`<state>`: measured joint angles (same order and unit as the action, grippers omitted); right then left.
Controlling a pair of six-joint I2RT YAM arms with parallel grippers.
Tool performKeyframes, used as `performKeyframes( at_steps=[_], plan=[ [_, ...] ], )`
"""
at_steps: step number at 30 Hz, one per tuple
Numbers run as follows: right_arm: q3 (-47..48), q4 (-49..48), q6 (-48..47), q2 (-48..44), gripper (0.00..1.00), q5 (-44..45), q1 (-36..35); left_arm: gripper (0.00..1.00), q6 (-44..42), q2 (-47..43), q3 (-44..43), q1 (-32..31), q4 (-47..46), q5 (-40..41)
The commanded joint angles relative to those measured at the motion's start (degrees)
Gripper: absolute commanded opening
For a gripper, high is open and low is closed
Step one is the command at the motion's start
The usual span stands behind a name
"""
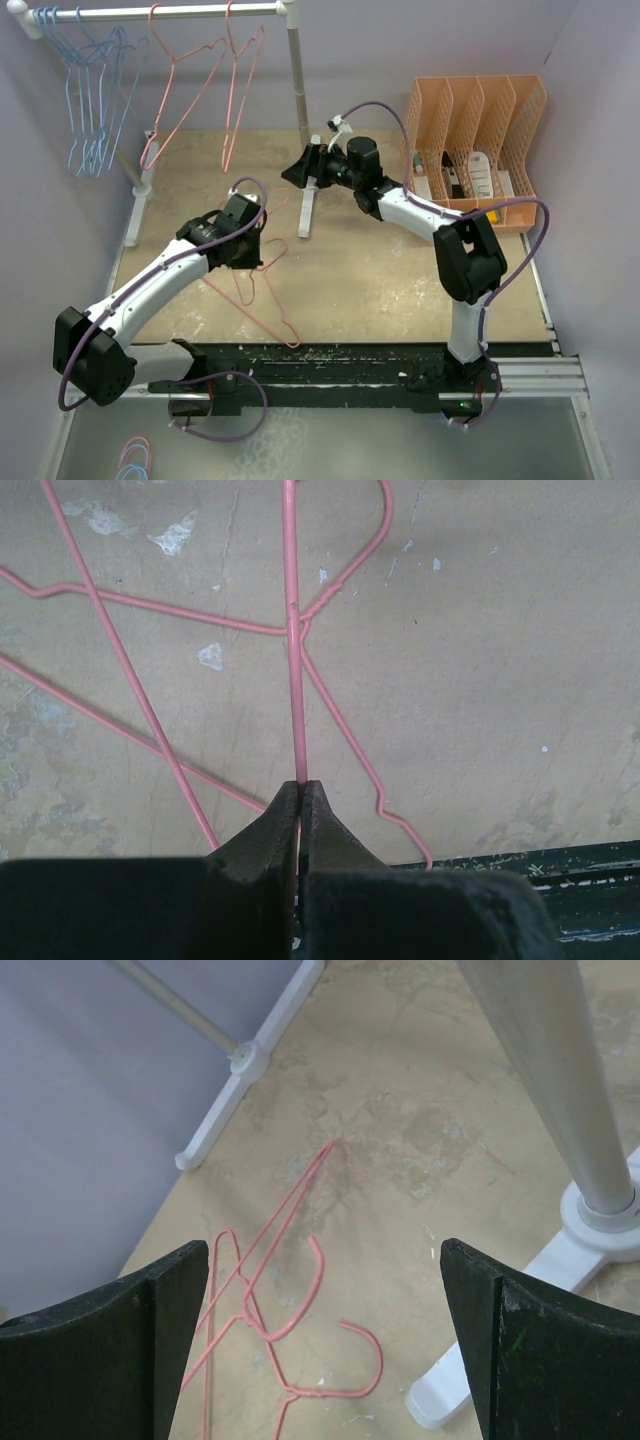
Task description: Organize the hangers
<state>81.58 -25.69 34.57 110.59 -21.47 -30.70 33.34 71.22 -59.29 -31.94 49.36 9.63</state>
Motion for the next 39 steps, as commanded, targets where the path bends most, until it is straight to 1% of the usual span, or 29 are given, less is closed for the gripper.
performKeyframes(
  at_steps=[1, 7, 10, 11, 13, 15, 17, 18, 20, 22, 23, 26, 28, 29, 30, 32, 33, 35, 39],
  plan=[
    [3.43, 2.82, 2.14, 2.91, 1.00, 0.75, 0.21, 0.00, -0.44, -1.52, 0.00, 0.05, -0.97, 0.77],
    [8.28, 8.08, 0.67, 6.58, 1.00, -0.91, -1.71, 0.00, -0.39, -1.03, -0.22, 0.10, -2.19, 1.92],
    [8.37, 5.52, 2.64, 7.43, 0.99, -3.42, -2.00, 0.00, -0.24, -1.03, 0.49, 0.13, -2.55, 2.06],
    [8.76, 5.12, 3.54, 8.02, 0.95, -4.38, -2.00, 0.00, -0.03, -1.07, 0.77, 0.13, -2.60, 2.09],
    [10.01, 5.14, 5.21, 9.02, 0.79, -6.31, -2.08, 0.00, 0.29, -1.14, 1.28, 0.08, -2.61, 2.23],
    [11.50, 5.47, 6.96, 9.95, 0.60, -8.37, -2.17, 0.00, 0.56, -1.19, 1.62, 0.08, -2.65, 2.57],
    [12.98, 5.69, 9.09, 10.63, 0.43, -10.74, -2.17, 0.00, 0.53, -1.36, 2.01, 0.13, -2.78, 3.19],
    [13.69, 5.58, 10.16, 10.85, 0.32, -11.82, -2.24, 0.00, 0.55, -1.20, 2.16, 0.15, -2.78, 3.47],
    [14.65, 5.79, 12.34, 10.97, 0.15, -13.38, -2.32, 0.00, 0.53, -1.14, 2.21, 0.13, -2.78, 3.86],
    [15.50, 6.17, 13.85, 10.97, 0.03, -14.76, -2.35, 0.00, 0.59, -1.09, 2.13, 0.09, -2.93, 4.24],
    [15.63, 6.18, 14.44, 10.71, 0.00, -14.99, -2.37, 0.00, 0.54, -1.16, 2.09, 0.12, -2.95, 4.40],
    [15.63, 7.90, 14.46, 9.38, 0.00, -14.31, -2.43, 0.00, 0.64, -1.11, 2.17, 0.11, -3.05, 4.78],
    [16.23, 13.46, 10.70, 8.19, 0.32, -10.16, -2.42, 0.00, 0.71, -1.12, 2.22, 0.13, -3.05, 4.87],
    [16.58, 16.61, 8.37, 7.45, 0.46, -7.16, -2.44, 0.00, 0.73, -1.36, 2.24, 0.13, -3.05, 4.92],
    [16.81, 18.56, 6.56, 6.96, 0.61, -4.90, -2.44, 0.00, 0.76, -1.37, 2.22, 0.13, -2.98, 4.96],
    [17.04, 20.84, 4.64, 6.32, 0.95, -2.98, -2.36, 0.00, 0.79, -1.58, 2.43, 0.13, -2.94, 4.96],
    [17.35, 22.12, 3.99, 6.28, 0.99, -1.58, -2.42, 0.00, 0.84, -1.72, 2.48, 0.13, -3.00, 5.01],
    [18.02, 24.18, 2.96, 6.37, 1.00, 0.88, -2.43, 0.00, 0.82, -1.79, 2.53, 0.15, -3.04, 5.13],
    [17.73, 22.94, 3.40, 7.15, 0.99, -0.46, -2.44, 0.00, 0.76, -1.78, 2.51, 0.11, -3.22, 5.23]
  ],
)
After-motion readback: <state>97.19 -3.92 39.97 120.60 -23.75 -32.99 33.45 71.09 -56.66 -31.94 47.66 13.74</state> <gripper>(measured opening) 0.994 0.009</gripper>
